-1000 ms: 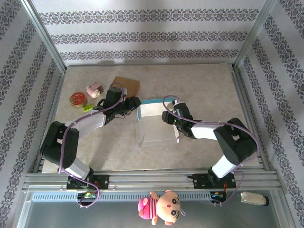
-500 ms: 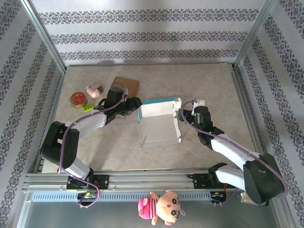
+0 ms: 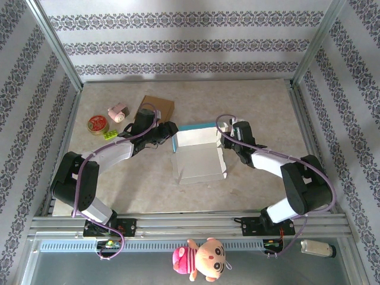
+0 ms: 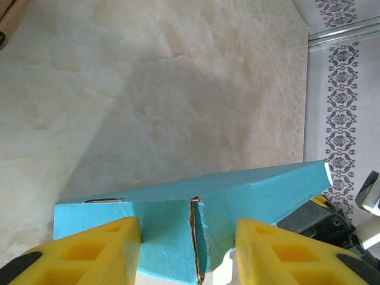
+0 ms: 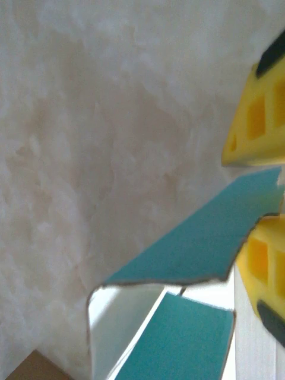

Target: Fold the paper box

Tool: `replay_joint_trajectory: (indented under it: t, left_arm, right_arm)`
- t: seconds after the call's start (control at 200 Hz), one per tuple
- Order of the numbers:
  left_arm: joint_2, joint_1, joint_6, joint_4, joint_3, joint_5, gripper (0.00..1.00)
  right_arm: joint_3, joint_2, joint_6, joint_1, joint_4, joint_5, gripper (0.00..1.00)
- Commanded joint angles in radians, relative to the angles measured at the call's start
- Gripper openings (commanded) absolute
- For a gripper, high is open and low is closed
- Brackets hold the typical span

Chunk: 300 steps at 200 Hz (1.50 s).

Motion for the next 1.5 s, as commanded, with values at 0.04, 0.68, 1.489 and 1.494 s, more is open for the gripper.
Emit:
replay_joint_trajectory:
  t: [0.04,0.68,1.489,1.494]
  left_arm:
    - [-0.012,-0.017,0.018,-0.026,0.023,-0.024,0.46]
    - [-0.334,-0.028,0.186,-0.281,0.017,-0.355,0.85]
    - [0.365,-0.373,-0.043,0.154,0.149,-0.052,0.0]
    - [0.37,-0.374,-0.044,0.157,0.152,-0.047,0.0]
  right_arm:
    - [0.024,-0.019,0.113,0.059,0.008,-0.088,0.11]
    - [0.002,-0.007,0.047,0.097,0.03,0.144,0.1]
    - [0.006,-0.018,0.015,0.111,0.02,0.117,0.13]
    - [0.005,-0.019,0.016,0.111,0.02,0.117,0.13]
